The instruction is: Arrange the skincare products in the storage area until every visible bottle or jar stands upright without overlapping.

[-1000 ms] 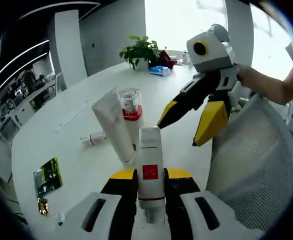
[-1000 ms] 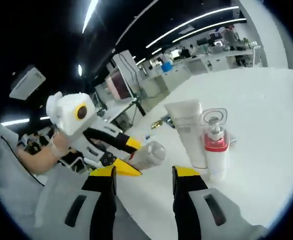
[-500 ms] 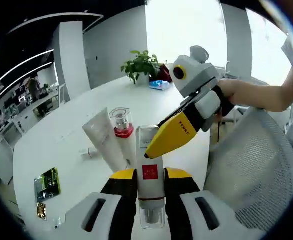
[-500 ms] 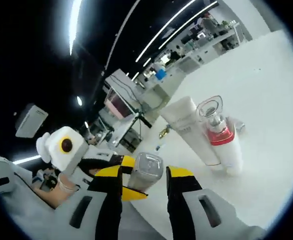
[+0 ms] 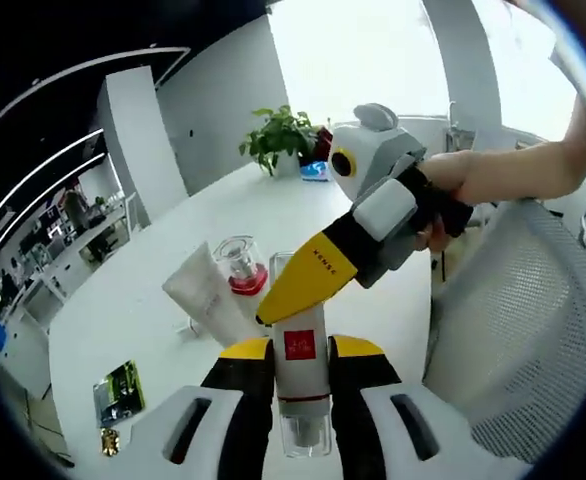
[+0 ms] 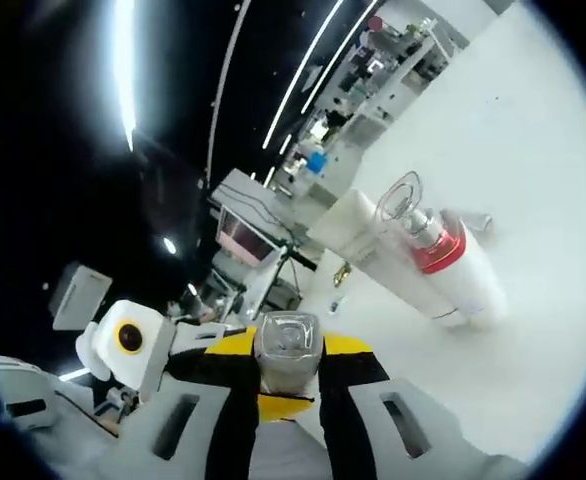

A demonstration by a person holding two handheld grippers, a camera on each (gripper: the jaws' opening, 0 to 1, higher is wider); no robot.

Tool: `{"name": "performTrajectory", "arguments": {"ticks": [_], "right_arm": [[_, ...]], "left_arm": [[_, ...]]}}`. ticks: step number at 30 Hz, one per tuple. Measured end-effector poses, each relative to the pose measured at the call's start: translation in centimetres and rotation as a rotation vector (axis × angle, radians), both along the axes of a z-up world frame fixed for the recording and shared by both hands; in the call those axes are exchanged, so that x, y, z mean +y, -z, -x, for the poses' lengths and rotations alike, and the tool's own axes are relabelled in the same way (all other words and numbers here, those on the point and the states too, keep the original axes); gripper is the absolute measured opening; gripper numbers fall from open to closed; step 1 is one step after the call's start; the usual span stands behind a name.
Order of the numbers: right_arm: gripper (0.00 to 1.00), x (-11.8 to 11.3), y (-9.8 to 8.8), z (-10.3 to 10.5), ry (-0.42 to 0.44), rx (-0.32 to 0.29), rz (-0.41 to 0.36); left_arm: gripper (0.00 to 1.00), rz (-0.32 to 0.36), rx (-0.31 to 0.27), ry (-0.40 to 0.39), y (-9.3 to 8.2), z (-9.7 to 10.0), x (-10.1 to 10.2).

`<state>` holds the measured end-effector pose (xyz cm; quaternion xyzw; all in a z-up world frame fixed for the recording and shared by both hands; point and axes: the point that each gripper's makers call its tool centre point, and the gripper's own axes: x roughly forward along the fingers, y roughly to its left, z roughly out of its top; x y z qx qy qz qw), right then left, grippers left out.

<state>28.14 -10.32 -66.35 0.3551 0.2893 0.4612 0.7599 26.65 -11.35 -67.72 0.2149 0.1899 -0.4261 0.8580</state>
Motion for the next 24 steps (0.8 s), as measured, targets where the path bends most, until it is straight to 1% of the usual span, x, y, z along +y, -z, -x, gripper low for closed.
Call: {"name": "performTrajectory", "arguments": {"ticks": [2, 3, 6, 7, 8, 9, 10, 11, 12, 14, 15, 18, 20, 22, 24], "right_arm": [[0.22, 0.0, -0.1, 0.0, 0.002, 0.007, -0.010], [0.22, 0.0, -0.2, 0.0, 0.003, 0.007, -0.012], [0.22, 0.0, -0.5, 0.1, 0.002, -0.003, -0.012], [0.22, 0.1, -0.7, 0.2, -0.003, -0.010, -0.010], [0.21, 0.0, -0.7, 0.1, -0.001, -0.015, -0.013], [0.21, 0.0, -0.9, 0.1, 0.000, -0.019, -0.021], [0.21, 0.0, -1.0, 0.1, 0.000, -0.018, -0.028], [0.21, -0.1, -1.2, -0.1, 0.008, -0.024, -0.032], [0.21, -0.2, -1.3, -0.1, 0.009, -0.029, -0.034], [0.21, -0.3, -1.6, -0.2, 0.011, -0.036, -0.046], [0.21, -0.3, -1.7, -0.2, 0.012, -0.036, -0.049], [0.21, -0.4, -1.8, -0.3, 0.013, -0.041, -0.054], [0.21, -0.5, -1.8, -0.4, 0.014, -0.038, -0.057], [0.21, -0.5, -1.9, -0.5, 0.017, -0.038, -0.062], [0.21, -0.5, -1.8, -0.5, 0.015, -0.035, -0.057]], "left_arm": [[0.19, 0.028, 0.000, -0.002, -0.2, -0.1, 0.0], [0.21, 0.037, -0.008, 0.009, -0.3, -0.1, 0.0], [0.27, 0.049, -0.024, 0.006, -0.4, -0.5, 0.4], [0.29, 0.077, -0.007, -0.015, -0.5, -0.7, 0.6], [0.31, 0.087, 0.008, -0.018, -0.4, -0.7, 0.7], [0.33, 0.080, 0.040, -0.019, 0.2, -0.7, 1.0], [0.35, 0.077, 0.061, -0.038, 0.6, -0.8, 1.3], [0.39, 0.073, 0.059, -0.037, 0.8, -1.0, 1.5], [0.40, 0.071, 0.091, -0.047, 1.5, -0.8, 1.8], [0.38, 0.109, 0.151, -0.071, 2.2, -0.4, 1.9], [0.37, 0.122, 0.167, -0.087, 2.3, -0.5, 2.1], [0.35, 0.128, 0.185, -0.106, 2.7, -0.8, 2.6], [0.34, 0.142, 0.194, -0.105, 2.3, -0.7, 2.5], [0.33, 0.165, 0.217, -0.110, 2.4, -0.6, 2.5], [0.32, 0.170, 0.234, -0.111, 2.7, -0.5, 2.5]]}}
